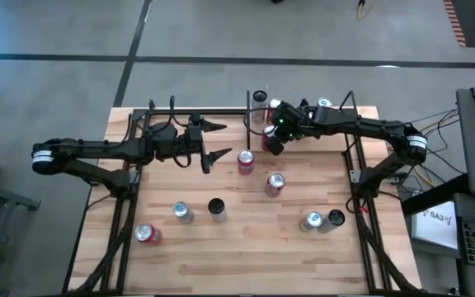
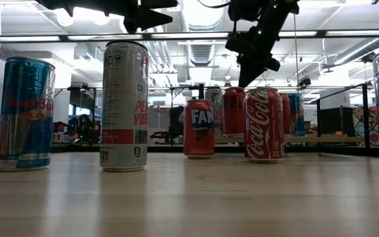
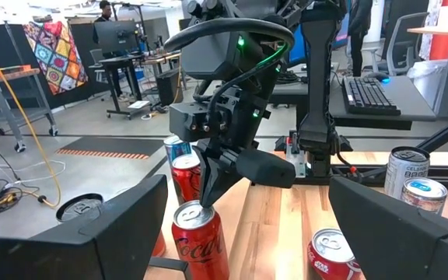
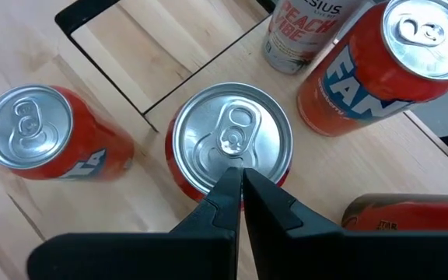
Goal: Place canned beverage on shelf
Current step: Put the red black soda can on the shelf aligned with the other red black soda can
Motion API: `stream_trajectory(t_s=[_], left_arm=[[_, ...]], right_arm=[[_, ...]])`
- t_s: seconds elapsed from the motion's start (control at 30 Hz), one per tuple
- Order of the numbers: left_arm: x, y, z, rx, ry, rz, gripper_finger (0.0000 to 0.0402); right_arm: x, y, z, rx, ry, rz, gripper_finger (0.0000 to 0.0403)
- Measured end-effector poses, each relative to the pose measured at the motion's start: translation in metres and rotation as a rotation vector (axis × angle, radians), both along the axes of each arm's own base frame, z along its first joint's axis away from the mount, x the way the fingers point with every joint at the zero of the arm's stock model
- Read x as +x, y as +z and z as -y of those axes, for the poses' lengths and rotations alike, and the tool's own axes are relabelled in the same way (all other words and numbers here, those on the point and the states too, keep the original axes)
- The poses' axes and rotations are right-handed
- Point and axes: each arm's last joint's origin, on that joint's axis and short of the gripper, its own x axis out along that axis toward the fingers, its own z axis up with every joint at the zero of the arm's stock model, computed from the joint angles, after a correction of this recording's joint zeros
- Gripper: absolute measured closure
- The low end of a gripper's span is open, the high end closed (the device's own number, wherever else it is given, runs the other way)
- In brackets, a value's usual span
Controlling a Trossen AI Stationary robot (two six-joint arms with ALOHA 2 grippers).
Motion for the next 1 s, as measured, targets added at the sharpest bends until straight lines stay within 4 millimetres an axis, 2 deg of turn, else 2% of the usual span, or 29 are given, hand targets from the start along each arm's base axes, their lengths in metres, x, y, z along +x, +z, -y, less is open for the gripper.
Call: stream_trajectory(t_s=[1.0], left_arm=[[0.0001,-0.0001,0.0000,-0.010,0.000,0.002,0.0061]], right_arm=[[-0.0049,0.0039,0.0003,-0.061,-0.029,-0.025,0.0394]])
